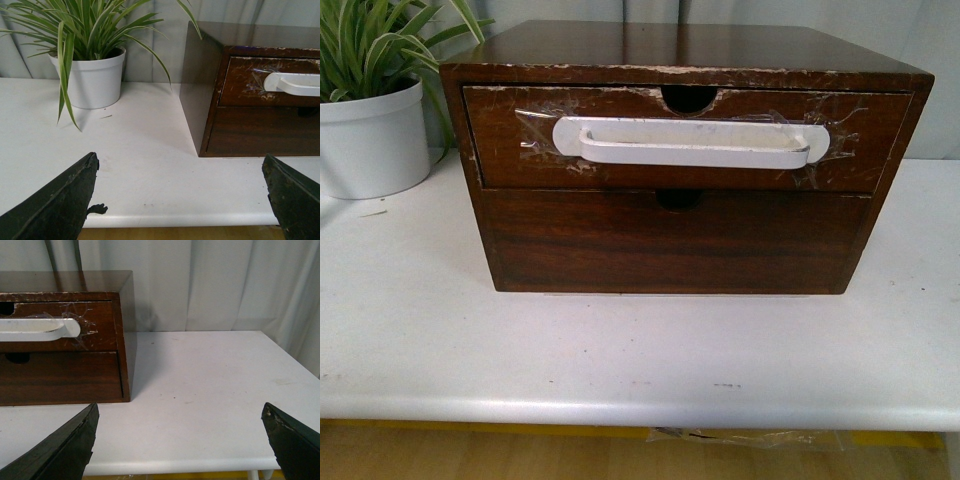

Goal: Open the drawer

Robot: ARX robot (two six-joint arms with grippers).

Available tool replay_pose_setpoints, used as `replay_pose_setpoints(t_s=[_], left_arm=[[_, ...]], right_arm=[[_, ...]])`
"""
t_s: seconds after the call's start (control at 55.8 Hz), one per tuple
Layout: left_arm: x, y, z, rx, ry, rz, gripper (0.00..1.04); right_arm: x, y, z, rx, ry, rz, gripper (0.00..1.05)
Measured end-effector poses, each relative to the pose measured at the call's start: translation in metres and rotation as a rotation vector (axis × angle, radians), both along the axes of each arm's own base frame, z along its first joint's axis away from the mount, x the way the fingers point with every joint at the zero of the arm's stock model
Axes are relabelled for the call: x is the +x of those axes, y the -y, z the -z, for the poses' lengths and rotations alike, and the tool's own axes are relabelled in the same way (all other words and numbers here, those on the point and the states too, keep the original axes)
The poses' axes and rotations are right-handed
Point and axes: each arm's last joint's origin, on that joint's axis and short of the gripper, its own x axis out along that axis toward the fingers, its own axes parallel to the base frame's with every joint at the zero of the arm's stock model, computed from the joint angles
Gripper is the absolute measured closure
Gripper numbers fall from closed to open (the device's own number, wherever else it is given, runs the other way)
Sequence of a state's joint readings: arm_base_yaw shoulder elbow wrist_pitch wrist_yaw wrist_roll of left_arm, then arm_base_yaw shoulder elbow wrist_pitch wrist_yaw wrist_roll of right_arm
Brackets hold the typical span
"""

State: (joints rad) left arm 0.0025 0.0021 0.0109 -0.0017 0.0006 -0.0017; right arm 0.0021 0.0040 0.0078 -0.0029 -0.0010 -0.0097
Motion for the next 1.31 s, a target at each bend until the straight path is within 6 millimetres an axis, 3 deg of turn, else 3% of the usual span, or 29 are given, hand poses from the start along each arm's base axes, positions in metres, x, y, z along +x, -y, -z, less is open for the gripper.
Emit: replay_pose_setpoints(t_s=[1.308], left_arm=[[0.0, 0.0, 0.0, 0.0, 0.0, 0.0, 0.06]], right_arm=[[0.0, 0.0, 0.0, 0.0, 0.0, 0.0, 0.09]])
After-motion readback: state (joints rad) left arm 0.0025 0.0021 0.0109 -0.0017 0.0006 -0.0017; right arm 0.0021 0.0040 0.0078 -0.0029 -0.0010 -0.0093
